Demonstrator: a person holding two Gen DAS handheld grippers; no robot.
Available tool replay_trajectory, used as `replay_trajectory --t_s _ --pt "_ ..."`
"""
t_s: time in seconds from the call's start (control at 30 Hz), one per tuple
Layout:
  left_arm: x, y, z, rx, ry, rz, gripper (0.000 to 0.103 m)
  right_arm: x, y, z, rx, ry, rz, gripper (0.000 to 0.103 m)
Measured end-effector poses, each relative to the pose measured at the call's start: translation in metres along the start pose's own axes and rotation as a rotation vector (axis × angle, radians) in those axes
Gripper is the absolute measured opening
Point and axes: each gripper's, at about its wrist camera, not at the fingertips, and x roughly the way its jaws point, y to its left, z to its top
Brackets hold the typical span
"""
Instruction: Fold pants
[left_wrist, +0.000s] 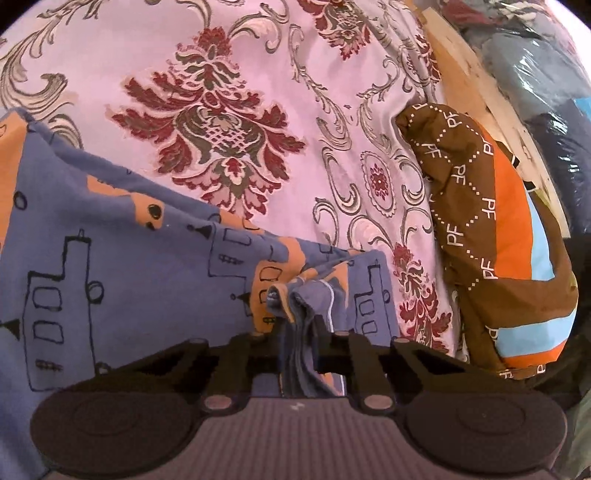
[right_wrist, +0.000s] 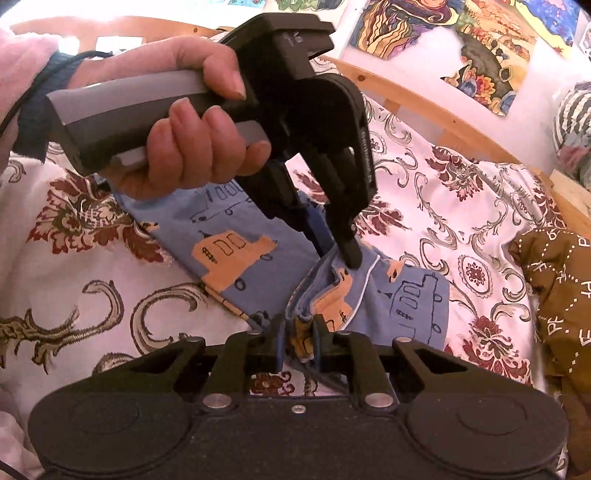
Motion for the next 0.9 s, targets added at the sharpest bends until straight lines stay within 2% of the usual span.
replay_trajectory --t_s 0.2,0.47,0.7,0.9 --pt "-0.009 0.002 0.001 -0.003 0.000 0.014 0.012 -0.006 -0.001 0.012 0.037 -0.028 0.011 0.014" --pt "-0.034 0.010 0.004 0.010 0.000 0.042 0.012 -0.006 0.008 0.028 0.110 -0.040 0.067 0.013" --pt "-0.061 0.026 0.012 0.025 0.003 0.108 0.012 0.005 0.026 0.048 0.121 -0.050 0.143 0.013" --pt "-0.083 0.040 0.014 0.115 -0.008 0.194 0.012 0.022 0.037 0.065 0.128 -0.055 0.215 0.013"
